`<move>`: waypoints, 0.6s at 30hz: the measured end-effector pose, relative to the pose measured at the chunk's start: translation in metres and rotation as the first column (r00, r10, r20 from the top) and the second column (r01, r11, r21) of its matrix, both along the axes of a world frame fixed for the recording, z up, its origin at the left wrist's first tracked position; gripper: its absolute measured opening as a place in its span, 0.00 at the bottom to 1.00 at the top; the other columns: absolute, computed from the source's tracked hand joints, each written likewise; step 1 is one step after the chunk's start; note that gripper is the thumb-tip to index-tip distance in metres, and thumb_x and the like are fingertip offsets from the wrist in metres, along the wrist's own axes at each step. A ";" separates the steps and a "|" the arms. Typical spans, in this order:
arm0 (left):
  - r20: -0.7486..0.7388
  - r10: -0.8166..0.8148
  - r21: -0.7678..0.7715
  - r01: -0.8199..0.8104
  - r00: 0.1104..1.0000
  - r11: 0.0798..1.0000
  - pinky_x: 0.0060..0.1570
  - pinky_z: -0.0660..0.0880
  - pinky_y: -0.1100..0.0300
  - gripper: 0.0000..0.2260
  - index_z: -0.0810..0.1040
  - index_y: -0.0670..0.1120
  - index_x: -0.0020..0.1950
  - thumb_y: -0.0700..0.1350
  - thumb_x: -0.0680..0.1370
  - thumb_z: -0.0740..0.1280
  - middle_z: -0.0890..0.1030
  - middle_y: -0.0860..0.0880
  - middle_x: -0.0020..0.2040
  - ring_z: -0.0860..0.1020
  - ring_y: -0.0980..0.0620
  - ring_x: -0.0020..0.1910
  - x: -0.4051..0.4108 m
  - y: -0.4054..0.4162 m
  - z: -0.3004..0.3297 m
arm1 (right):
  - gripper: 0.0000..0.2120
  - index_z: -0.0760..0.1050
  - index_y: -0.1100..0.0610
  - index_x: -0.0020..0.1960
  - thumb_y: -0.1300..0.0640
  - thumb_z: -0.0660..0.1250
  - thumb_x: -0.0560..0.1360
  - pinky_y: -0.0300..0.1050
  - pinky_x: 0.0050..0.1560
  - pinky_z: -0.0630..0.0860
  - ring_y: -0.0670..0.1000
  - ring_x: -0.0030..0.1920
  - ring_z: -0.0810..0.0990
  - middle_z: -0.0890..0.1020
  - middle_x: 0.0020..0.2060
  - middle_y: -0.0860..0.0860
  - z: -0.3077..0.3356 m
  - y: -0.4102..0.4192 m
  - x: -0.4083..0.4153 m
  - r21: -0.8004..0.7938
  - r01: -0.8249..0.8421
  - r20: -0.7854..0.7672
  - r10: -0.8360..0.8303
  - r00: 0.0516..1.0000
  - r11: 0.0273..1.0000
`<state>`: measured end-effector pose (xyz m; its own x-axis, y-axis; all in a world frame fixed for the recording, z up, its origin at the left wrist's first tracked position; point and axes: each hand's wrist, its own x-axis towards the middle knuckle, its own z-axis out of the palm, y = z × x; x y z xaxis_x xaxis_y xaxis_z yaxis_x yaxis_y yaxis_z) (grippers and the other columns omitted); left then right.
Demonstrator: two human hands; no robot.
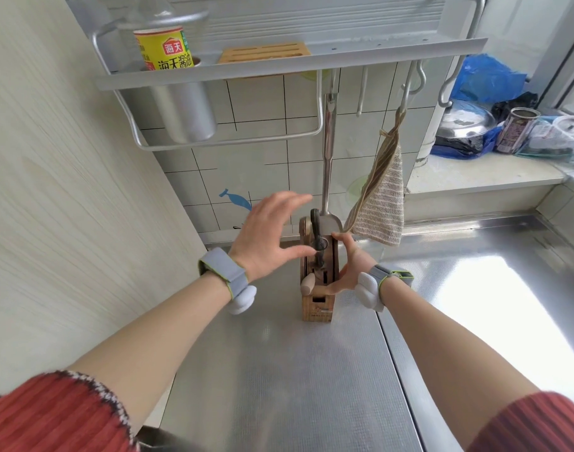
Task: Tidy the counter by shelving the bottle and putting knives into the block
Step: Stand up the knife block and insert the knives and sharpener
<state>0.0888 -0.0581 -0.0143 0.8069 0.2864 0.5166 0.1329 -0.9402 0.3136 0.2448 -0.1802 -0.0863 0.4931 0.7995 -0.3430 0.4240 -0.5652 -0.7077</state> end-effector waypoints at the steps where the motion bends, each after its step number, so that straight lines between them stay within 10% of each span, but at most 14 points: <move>1: 0.061 0.052 -0.080 -0.047 0.997 0.996 0.66 0.67 0.50 0.33 0.68 0.44 0.69 0.52 0.68 0.76 0.74 0.44 0.63 0.72 0.47 0.64 -0.006 0.003 -0.004 | 0.57 0.48 0.44 0.72 0.58 0.82 0.55 0.57 0.59 0.76 0.56 0.48 0.78 0.78 0.46 0.57 0.000 0.000 0.000 -0.005 0.004 0.000 -0.004 1.000 1.000; 4: 0.020 0.198 -0.288 -0.184 0.980 0.940 0.66 0.66 0.55 0.30 0.66 0.43 0.69 0.44 0.70 0.73 0.74 0.45 0.62 0.72 0.49 0.63 -0.016 0.016 -0.021 | 0.59 0.48 0.42 0.71 0.52 0.81 0.51 0.56 0.59 0.76 0.58 0.50 0.79 0.77 0.47 0.56 0.005 -0.002 -0.005 -0.025 0.013 -0.010 -0.013 1.000 1.000; 10: -0.617 0.032 -0.227 -0.217 0.786 0.949 0.74 0.58 0.48 0.52 0.46 0.48 0.78 0.56 0.65 0.76 0.54 0.47 0.78 0.54 0.46 0.77 -0.008 0.029 -0.071 | 0.61 0.44 0.45 0.75 0.53 0.81 0.55 0.49 0.58 0.74 0.54 0.51 0.75 0.73 0.49 0.53 0.012 -0.005 -0.009 -0.061 0.011 0.005 -0.011 1.000 0.998; 14: -0.625 -0.120 -0.380 -0.166 0.772 0.910 0.72 0.61 0.45 0.58 0.46 0.51 0.77 0.58 0.58 0.79 0.55 0.47 0.77 0.56 0.45 0.76 0.018 0.028 -0.088 | 0.57 0.39 0.49 0.77 0.58 0.78 0.64 0.44 0.58 0.69 0.59 0.66 0.72 0.72 0.65 0.60 0.016 -0.008 -0.014 -0.079 0.034 -0.018 -0.035 0.999 0.996; 18: -0.474 -0.223 -0.524 -0.069 0.852 0.849 0.66 0.69 0.46 0.50 0.55 0.52 0.73 0.52 0.57 0.80 0.67 0.49 0.69 0.67 0.48 0.68 0.035 0.027 -0.090 | 0.58 0.37 0.45 0.76 0.56 0.78 0.64 0.42 0.51 0.71 0.56 0.59 0.78 0.76 0.63 0.58 0.015 -0.008 -0.018 -0.053 0.026 -0.014 -0.027 1.000 0.998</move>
